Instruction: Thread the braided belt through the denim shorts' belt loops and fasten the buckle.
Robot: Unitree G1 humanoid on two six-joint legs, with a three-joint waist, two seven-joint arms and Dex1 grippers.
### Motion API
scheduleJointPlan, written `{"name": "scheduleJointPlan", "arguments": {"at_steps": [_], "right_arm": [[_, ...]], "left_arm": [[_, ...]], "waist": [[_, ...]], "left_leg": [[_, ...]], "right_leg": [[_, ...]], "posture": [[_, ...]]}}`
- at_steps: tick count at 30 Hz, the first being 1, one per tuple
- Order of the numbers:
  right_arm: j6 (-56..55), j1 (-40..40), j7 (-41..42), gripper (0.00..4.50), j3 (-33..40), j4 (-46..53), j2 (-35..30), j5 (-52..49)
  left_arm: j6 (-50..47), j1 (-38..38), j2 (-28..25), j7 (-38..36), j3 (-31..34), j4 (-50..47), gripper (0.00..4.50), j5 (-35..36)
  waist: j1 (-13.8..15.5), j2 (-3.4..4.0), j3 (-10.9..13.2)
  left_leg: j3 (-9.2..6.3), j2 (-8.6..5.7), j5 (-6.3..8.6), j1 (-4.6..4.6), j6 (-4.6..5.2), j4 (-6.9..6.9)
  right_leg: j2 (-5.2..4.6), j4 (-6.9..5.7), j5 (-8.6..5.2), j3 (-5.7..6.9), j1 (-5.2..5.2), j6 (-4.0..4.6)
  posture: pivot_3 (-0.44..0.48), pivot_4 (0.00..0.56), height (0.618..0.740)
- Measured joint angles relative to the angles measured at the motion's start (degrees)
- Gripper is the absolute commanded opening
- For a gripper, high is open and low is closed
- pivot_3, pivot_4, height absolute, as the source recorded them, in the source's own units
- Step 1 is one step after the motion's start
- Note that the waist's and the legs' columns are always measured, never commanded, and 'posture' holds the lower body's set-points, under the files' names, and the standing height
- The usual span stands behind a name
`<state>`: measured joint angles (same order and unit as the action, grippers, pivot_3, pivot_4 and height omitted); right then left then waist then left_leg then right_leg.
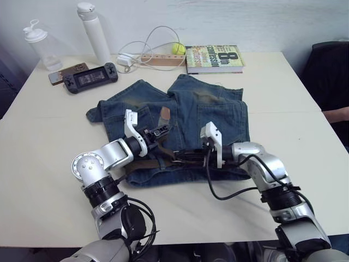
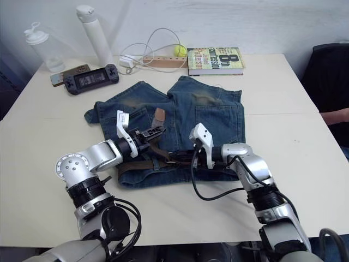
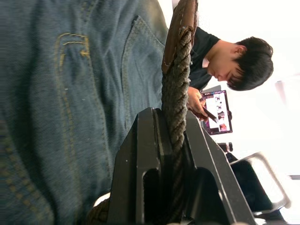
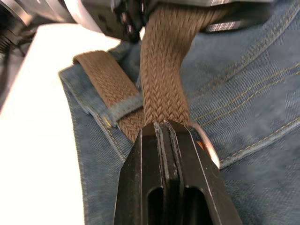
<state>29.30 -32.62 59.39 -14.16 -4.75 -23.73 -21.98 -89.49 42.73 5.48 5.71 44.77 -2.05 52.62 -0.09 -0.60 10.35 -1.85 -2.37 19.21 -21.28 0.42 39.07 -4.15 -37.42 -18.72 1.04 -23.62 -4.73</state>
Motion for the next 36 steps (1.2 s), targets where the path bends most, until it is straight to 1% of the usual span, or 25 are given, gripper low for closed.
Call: {"name": "scheduleJointPlan", "arguments": {"at_steps": [3, 5, 8, 12, 17, 23, 33, 36], "right_arm": [[1.53, -0.67, 1.93, 0.02, 1.25, 0.1, -0.93, -1.69], [2.12, -2.48, 3.37, 0.02, 2.44, 0.1, -2.3, -2.62], [2.11, -4.31, 3.37, 0.02, 3.63, -0.26, -2.36, -2.53], [1.75, -4.37, 3.37, 0.02, 2.62, -3.64, -2.25, -0.71], [0.29, -4.2, 3.84, 0.02, 0.45, -6.47, -0.17, 0.72], [-0.56, -3.68, 4.0, 0.02, 0.17, -6.88, 1.42, 1.25], [-2.07, -3.66, 4.68, 0.02, -1.16, -6.87, 1.19, 3.13], [-3.88, -5.71, 6.34, 0.02, -3.5, -8.53, 1.09, 6.12]], "left_arm": [[0.04, -0.58, -0.02, 0.0, -0.09, -0.31, 0.0, 0.0], [0.04, -0.85, -0.15, -0.01, -0.19, -0.6, 0.0, 0.0], [0.08, -1.09, -0.44, -0.36, -1.15, -1.54, 0.0, 0.0], [0.2, -1.15, -0.54, -0.38, -1.4, -1.56, 0.0, 0.0], [0.82, -1.49, -0.8, -0.52, -2.49, -1.6, 0.0, -0.01], [0.97, -1.73, -1.1, -0.53, -2.67, -1.64, 0.0, -0.01], [1.07, -1.85, -1.14, -0.53, -3.18, -1.64, 0.0, -0.01], [1.46, -2.32, -1.16, -0.52, -3.29, -1.65, 0.0, -0.01]], "waist": [[0.03, 0.0, 0.0], [0.04, 0.0, 0.0], [-0.01, 0.0, 0.0], [0.03, 0.0, 0.0], [0.0, 0.0, 0.0], [-0.01, 0.0, 0.0], [-0.07, 0.0, 0.0], [-0.15, 0.0, 0.0]], "left_leg": [[0.0, -0.01, 0.0, -0.01, 0.0, -0.01], [0.0, -0.01, 0.0, -0.02, 0.0, 0.0], [0.0, 0.01, 0.01, -0.01, -0.01, -0.03], [0.0, -0.01, 0.01, -0.02, -0.01, -0.02], [0.0, 0.0, 0.01, -0.02, -0.01, -0.03], [0.0, 0.01, 0.01, -0.02, -0.01, -0.02], [0.0, 0.01, 0.01, -0.01, -0.02, -0.02], [0.0, 0.02, 0.02, 0.03, -0.03, -0.02]], "right_leg": [[-0.01, 0.0, 0.0, 0.0, 0.0, 0.0], [-0.01, 0.03, 0.0, 0.0, 0.01, 0.0], [0.0, 0.02, 0.0, 0.0, 0.0, 0.0], [-0.01, 0.02, 0.0, -0.01, 0.0, 0.0], [0.0, 0.01, 0.0, 0.0, -0.01, 0.0], [0.0, 0.02, 0.0, 0.01, -0.01, 0.0], [0.01, 0.02, 0.0, 0.01, -0.01, 0.0], [0.02, 0.12, 0.0, 0.0, 0.0, 0.0]], "posture": [[0.0, 0.15, 0.735], [0.0, 0.15, 0.735], [0.0, 0.15, 0.735], [0.0, 0.15, 0.735], [0.0, 0.15, 0.735], [0.0, 0.15, 0.735], [0.0, 0.15, 0.735], [0.0, 0.15, 0.735]]}}
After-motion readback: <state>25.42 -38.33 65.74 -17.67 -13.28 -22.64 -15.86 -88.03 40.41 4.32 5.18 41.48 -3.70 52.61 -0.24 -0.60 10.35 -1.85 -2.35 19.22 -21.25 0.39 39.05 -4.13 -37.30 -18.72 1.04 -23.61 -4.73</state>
